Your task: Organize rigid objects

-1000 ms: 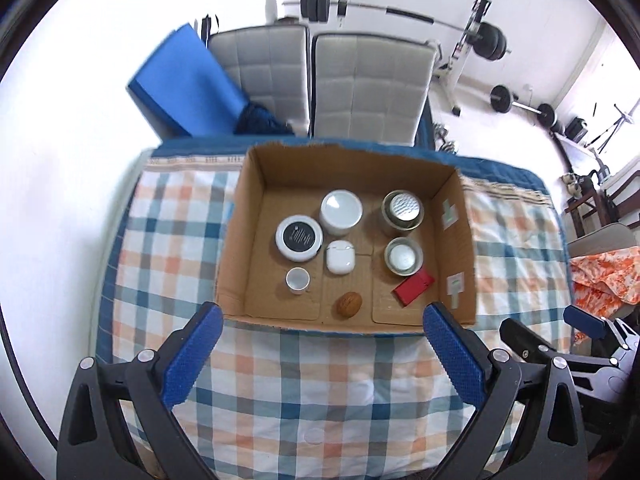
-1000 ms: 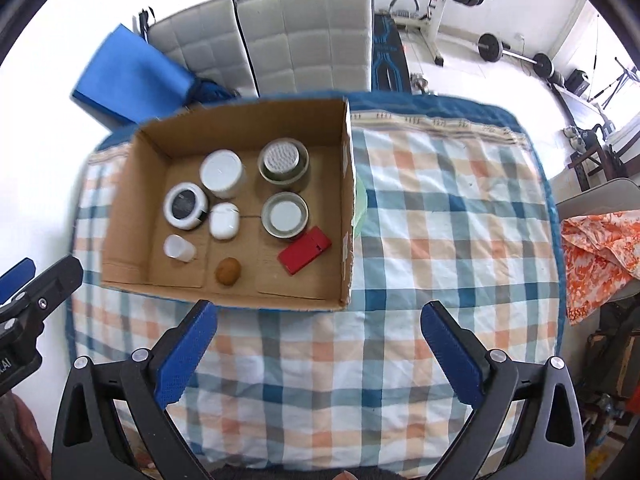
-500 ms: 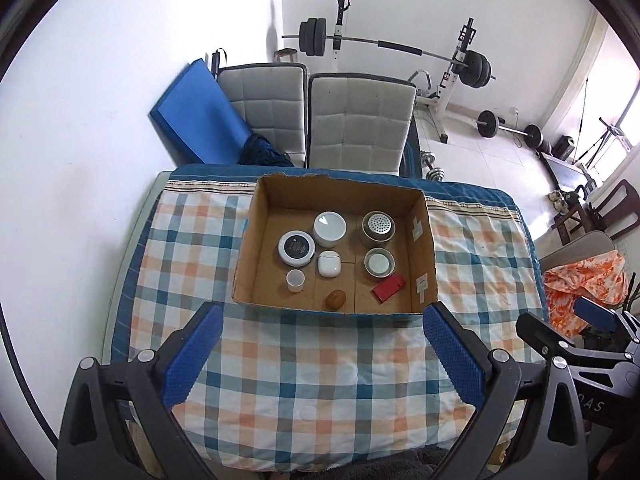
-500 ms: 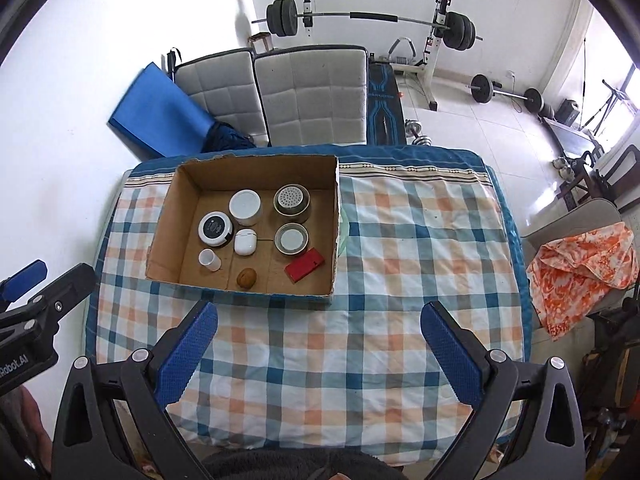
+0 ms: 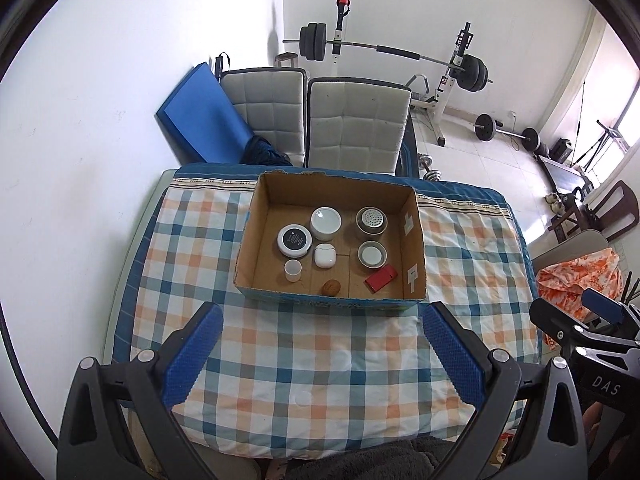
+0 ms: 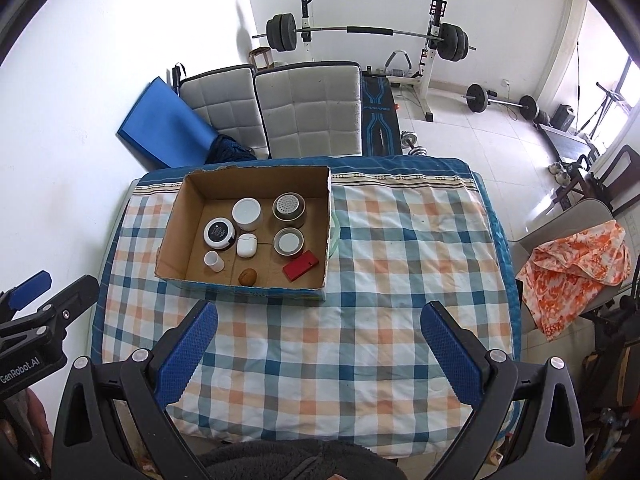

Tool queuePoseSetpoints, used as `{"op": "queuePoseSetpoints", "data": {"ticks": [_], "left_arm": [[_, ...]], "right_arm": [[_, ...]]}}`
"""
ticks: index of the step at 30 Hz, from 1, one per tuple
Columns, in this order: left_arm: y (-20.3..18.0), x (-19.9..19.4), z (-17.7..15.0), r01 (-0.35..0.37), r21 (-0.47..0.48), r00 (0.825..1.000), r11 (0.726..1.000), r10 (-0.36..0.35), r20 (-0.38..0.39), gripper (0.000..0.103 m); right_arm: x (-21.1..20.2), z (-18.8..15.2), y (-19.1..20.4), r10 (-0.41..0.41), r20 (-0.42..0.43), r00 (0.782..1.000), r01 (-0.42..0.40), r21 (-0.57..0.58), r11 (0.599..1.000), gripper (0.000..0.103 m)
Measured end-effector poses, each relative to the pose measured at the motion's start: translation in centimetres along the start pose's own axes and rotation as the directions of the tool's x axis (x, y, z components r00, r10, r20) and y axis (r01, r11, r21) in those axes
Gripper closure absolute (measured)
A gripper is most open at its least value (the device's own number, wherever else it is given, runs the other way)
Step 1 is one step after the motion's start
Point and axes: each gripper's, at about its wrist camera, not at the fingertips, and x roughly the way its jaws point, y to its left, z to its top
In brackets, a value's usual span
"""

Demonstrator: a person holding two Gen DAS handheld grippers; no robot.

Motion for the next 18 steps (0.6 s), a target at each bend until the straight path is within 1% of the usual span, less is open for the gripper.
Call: {"op": "queuePoseSetpoints", "data": {"ticks": [12,18], "left_arm": [[0.2,-0.9,-0.3,-0.014,-0.009,1.000,1.000,0.014,0.006,0.000],[0.3,-1.1,-0.3,-0.016,-0.012,1.000,1.000,0.016,0.009,0.000]], "right_arm": [[-0.5,-0.1,0.2,0.004,0.010,1.000,-0.004,-0.023,1.000,0.000],[-0.6,-0.1,0.4,-0.006,0.016,1.000,0.007,-0.029,1.000,0.000]]}}
